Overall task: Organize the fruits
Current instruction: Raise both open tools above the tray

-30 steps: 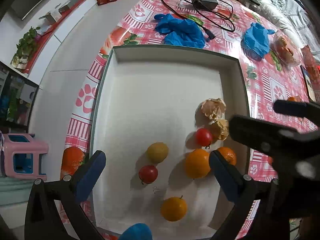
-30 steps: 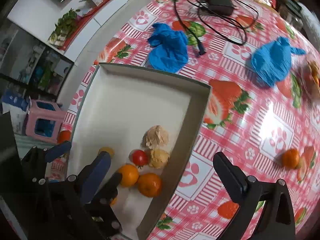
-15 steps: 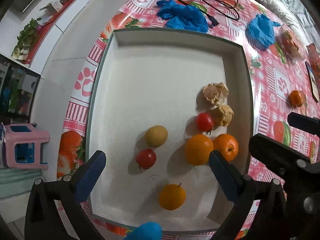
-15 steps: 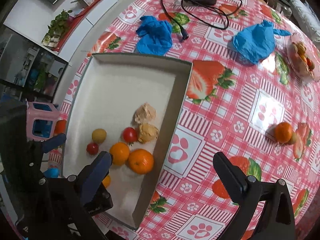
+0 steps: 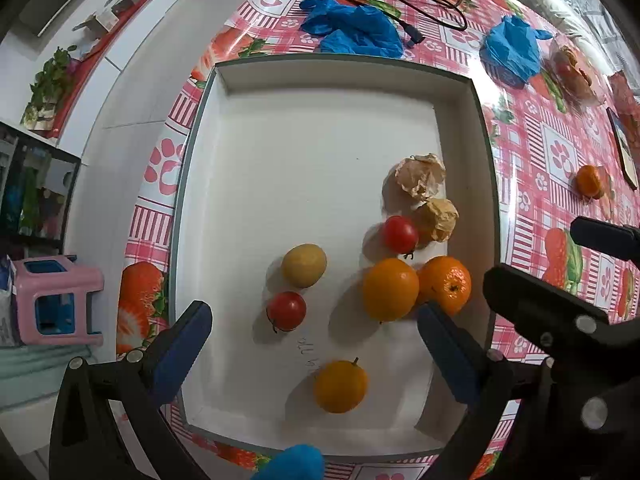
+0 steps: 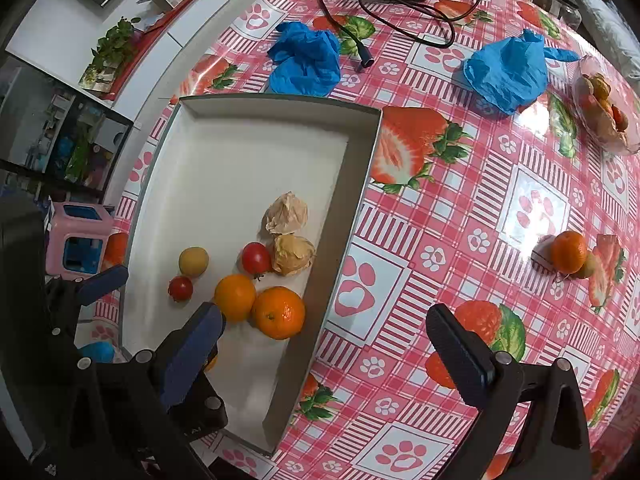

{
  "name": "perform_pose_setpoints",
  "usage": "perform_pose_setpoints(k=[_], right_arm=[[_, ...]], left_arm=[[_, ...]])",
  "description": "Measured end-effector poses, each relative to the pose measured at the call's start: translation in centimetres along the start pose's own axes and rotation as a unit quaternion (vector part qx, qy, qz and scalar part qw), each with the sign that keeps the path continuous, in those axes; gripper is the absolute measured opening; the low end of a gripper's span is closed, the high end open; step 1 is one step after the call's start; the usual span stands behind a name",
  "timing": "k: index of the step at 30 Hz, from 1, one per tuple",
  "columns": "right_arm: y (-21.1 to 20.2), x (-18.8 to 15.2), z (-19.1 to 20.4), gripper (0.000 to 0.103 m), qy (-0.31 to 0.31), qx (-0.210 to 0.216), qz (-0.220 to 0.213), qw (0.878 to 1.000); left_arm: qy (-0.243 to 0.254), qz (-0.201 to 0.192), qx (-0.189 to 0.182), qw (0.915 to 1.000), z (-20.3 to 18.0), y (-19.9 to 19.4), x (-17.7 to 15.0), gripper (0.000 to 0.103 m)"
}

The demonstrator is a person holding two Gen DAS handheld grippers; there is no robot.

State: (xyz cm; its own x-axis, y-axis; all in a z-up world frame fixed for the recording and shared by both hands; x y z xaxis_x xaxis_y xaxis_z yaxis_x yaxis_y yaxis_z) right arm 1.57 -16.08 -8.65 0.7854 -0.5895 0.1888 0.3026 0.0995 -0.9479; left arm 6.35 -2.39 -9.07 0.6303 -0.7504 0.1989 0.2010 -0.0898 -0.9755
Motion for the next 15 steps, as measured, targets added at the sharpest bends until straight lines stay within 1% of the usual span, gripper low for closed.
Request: perform_pose_setpoints(k=[5, 15], right_arm=[[0.1, 0.05, -0.04, 0.103, 0.0, -0.002, 0.002, 1.0], [0.33, 0.07, 0.24, 0.103, -0.004, -0.001, 0.007, 1.0]], left_arm=[[0.001, 0.006, -0.005, 1.0, -0.49, 0.18, -0.03, 0.103], [0.0, 0.007, -0.002, 1.0, -0.69, 0.15, -0.24, 0.103]])
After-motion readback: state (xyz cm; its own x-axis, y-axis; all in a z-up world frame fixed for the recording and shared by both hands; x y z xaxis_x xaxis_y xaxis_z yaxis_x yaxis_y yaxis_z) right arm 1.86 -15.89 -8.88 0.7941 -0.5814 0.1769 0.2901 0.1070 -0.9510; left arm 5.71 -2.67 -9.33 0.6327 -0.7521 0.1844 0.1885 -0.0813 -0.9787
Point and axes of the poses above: each gripper's, at about its wrist camera, not at the fingertips, and y roughly the way its jaws point, z to its left, x to its top, the point moved 1 cm from there along y, roughly the way its jaws point, and after that the axes turned 5 degrees about -z, right-handed, at the moved point
